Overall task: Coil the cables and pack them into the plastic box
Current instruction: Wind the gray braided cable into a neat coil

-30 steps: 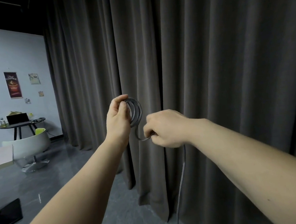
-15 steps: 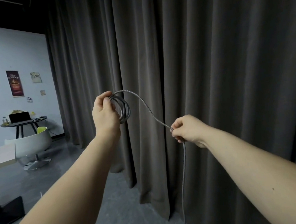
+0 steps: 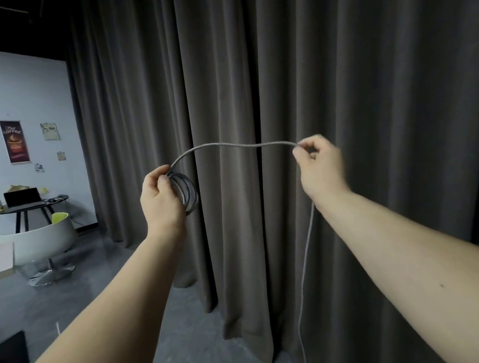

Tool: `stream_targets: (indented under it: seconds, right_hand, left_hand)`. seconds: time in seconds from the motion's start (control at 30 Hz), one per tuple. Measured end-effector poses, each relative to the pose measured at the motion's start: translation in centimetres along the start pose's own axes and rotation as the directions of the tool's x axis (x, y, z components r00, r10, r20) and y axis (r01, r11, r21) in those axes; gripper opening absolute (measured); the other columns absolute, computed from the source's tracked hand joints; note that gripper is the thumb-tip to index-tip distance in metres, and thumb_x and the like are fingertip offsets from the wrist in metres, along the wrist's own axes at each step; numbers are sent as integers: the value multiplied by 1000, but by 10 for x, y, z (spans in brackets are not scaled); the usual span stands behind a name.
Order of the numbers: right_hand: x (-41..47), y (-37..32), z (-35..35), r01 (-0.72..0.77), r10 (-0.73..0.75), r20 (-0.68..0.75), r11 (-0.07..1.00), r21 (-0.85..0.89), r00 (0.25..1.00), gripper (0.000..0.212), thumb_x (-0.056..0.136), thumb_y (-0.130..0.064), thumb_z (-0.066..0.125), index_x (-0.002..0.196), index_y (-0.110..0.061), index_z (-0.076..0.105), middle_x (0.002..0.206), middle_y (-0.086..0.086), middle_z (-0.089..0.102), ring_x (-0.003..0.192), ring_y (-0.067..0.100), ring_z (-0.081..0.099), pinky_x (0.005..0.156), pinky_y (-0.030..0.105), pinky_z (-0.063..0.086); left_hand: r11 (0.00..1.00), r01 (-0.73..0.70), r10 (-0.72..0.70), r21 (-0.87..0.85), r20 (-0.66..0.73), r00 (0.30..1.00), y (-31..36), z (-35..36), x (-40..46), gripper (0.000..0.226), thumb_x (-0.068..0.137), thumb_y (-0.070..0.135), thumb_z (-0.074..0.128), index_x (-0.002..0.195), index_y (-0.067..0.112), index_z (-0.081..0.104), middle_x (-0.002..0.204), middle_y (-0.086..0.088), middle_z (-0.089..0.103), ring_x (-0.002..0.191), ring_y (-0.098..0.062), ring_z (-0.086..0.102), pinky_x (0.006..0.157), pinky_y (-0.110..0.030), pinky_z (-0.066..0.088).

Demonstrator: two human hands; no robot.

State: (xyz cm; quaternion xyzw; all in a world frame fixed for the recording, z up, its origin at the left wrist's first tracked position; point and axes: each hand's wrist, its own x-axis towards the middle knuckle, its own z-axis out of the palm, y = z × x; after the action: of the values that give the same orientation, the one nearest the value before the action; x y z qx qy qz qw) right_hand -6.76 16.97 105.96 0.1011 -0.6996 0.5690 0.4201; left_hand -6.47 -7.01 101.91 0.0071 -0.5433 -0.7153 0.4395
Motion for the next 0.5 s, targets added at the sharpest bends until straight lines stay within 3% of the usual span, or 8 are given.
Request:
stream_targets:
  seconds: [0.07, 0.1, 0.17, 0.23, 0.27, 0.33, 0.43, 0.5]
  right_hand:
    - [5, -12, 0, 192, -193, 23, 941, -280, 981, 11, 92, -19, 55, 84, -20, 62, 72, -2, 60, 69, 20, 55, 60, 28, 42]
    - [3, -14, 0, 250, -223, 115, 832, -495, 968, 10, 93, -21, 54, 89, -20, 63, 78, 0, 63, 74, 25, 57, 61, 29, 41]
    - [-9, -9, 7, 386, -113, 383, 490, -781, 917, 12, 89, -17, 54, 96, -21, 64, 93, 5, 68, 84, 31, 62, 64, 26, 39]
    - [-29, -5, 15, 619, 39, 656, 294, -728, 754, 18, 85, -16, 57, 98, -24, 67, 98, 5, 68, 90, 31, 64, 68, 26, 45]
    - [-37, -7, 18, 718, 76, 769, 307, -624, 635, 17, 86, -19, 57, 97, -25, 68, 97, 2, 68, 91, 30, 64, 71, 27, 48]
    - [-47, -25, 17, 773, 63, 896, 482, -412, 439, 15, 89, -25, 58, 95, -27, 71, 94, -8, 67, 92, 20, 62, 79, 28, 50]
    - [-48, -54, 15, 637, -41, 930, 740, -218, 366, 15, 86, -24, 65, 97, -22, 75, 83, -17, 62, 85, 4, 59, 81, 22, 47]
    - [-48, -63, 15, 569, -112, 921, 812, -131, 373, 14, 84, -19, 69, 95, -17, 77, 80, -14, 63, 81, 4, 61, 78, 19, 48]
  left_hand:
    - [1000, -13, 13, 2, 2, 1000, 3, 1, 0, 27, 95, 21, 41, 94, 35, 64, 94, -1, 53, 89, -24, 46, 105, -59, 37]
    - [1000, -26, 26, 15, 2, 1000, 6, 1, -1, 27, 96, 20, 41, 96, 34, 63, 95, -1, 54, 88, -27, 49, 104, -56, 39]
    - [995, -80, 78, 58, 21, 997, 8, 1, -4, 25, 99, 16, 41, 102, 28, 63, 96, 1, 57, 91, -24, 53, 102, -44, 44]
    - [983, -142, 133, 114, 85, 988, 10, 1, -10, 24, 100, 12, 41, 108, 22, 62, 95, 6, 59, 94, -13, 55, 94, -29, 47]
    - [977, -162, 144, 138, 132, 981, 10, 1, -13, 24, 100, 12, 41, 109, 21, 62, 94, 7, 60, 93, -12, 55, 91, -26, 46]
    - [973, -168, 130, 157, 229, 965, 7, -2, -15, 25, 101, 12, 41, 106, 24, 62, 86, 8, 59, 82, -9, 53, 81, -26, 45]
    - [992, -87, 51, 93, 335, 941, 7, -7, -20, 26, 101, 11, 41, 102, 23, 65, 64, 11, 49, 59, -6, 43, 61, -22, 36]
    - [1000, 9, -12, 9, 395, 919, 12, -11, -24, 27, 102, 9, 40, 101, 19, 66, 56, 6, 41, 53, -9, 35, 54, -24, 30]
